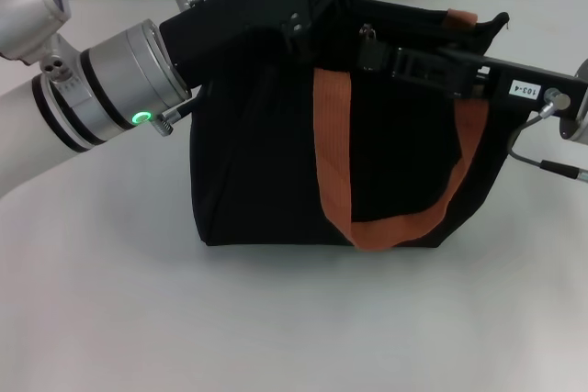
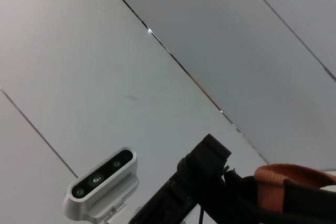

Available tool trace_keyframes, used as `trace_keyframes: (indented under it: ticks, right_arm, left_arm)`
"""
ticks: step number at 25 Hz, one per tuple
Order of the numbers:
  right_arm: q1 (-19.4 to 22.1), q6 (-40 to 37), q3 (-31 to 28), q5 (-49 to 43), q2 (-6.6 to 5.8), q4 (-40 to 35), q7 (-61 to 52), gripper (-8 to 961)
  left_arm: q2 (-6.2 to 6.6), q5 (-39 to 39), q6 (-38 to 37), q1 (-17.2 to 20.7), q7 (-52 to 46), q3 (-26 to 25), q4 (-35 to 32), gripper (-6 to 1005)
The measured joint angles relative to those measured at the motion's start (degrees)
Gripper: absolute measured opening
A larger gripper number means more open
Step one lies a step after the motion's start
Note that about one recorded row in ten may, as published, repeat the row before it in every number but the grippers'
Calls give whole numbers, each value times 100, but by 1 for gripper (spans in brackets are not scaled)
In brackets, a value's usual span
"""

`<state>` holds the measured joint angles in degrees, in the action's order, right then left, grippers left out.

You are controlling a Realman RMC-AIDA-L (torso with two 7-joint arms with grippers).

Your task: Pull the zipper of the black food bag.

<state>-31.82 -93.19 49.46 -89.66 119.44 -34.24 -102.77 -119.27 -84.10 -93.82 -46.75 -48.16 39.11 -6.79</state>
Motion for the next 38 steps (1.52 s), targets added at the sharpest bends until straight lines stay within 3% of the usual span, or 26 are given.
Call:
trace_keyframes:
  ticks: [8, 13, 18, 38]
  right_arm:
    - [18, 19, 23, 92, 9, 127, 278, 267]
    - [1, 137, 16, 93, -2, 194, 165, 39]
    - [24, 161, -6, 102, -2, 206, 93, -1]
    - [357, 281, -180, 158, -18, 227, -15, -1]
  left_arm:
    - [0, 8, -39, 2, 0, 0, 28, 130]
    - [0, 8, -53, 8, 0, 1, 66, 133]
    - [0, 8, -62, 8, 0, 1, 67, 137]
    - [0, 84, -157, 60, -1, -9, 63, 150]
